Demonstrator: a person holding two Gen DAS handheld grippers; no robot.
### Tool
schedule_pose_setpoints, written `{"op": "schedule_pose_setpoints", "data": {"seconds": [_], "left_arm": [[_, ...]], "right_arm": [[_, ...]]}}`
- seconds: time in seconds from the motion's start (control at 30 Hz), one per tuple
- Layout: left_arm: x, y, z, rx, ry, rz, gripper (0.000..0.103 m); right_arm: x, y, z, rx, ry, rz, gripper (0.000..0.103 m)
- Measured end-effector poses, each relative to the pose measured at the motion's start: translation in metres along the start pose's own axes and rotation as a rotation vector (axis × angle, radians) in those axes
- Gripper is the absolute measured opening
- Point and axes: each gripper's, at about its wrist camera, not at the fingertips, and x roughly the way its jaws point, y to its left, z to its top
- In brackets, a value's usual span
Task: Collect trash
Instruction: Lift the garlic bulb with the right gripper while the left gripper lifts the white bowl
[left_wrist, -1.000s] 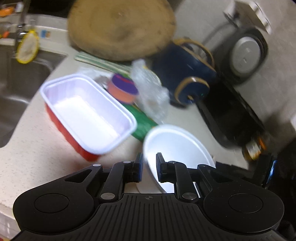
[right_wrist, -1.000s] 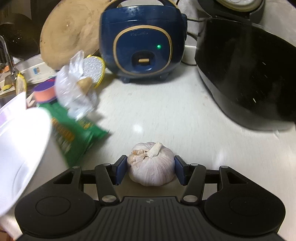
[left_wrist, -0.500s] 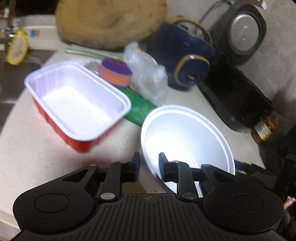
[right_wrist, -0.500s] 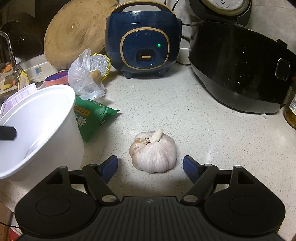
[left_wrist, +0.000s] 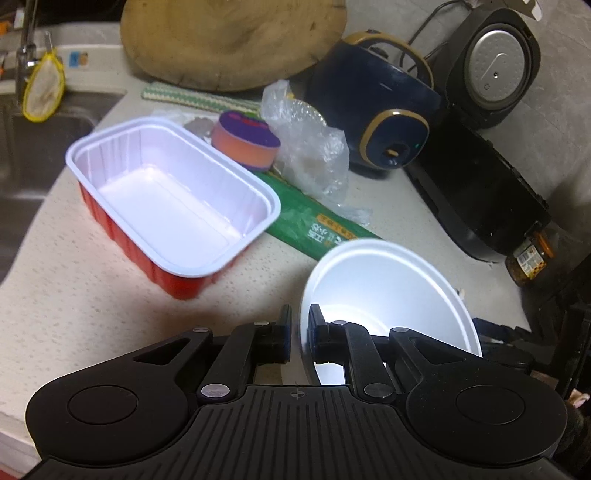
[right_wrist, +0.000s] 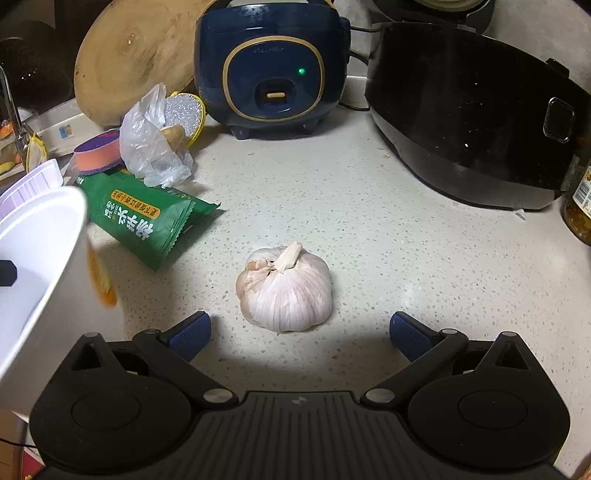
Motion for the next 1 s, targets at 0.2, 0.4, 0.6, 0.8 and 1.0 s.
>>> {"op": "schedule_pose_setpoints", "data": {"seconds": [0.2,0.4,0.6,0.8,1.0], "left_arm": [[0.003,-0.004,-0.002,0.027,0.039,0.026,0.013],[0.012,-0.009,-0.003,0.037,0.067,0.035,0.013],[0.019,-0.007,-0.004,0.045,0.087,0.051,0.015],[0.018,-0.012,-0.005,0.068,0.073,0.09,0.014],[0.015,-0.015,-0.007,0.084,0.063,0.083,0.013]], "right_arm": [[0.003,-0.002,0.006,0.037,-0.033,-0.011,0.092],[0.002,-0.002,0.008,0.058,-0.057,0.004,0.069],[0.004,0.007,0.01,0.015,-0.069,-0.007,0.055],[0.005,0.009,0.011,-0.017,-0.073,-0.016,0.055],[0.011,0.007,0.015,-0.002,-0.075,-0.015,0.055]]}}
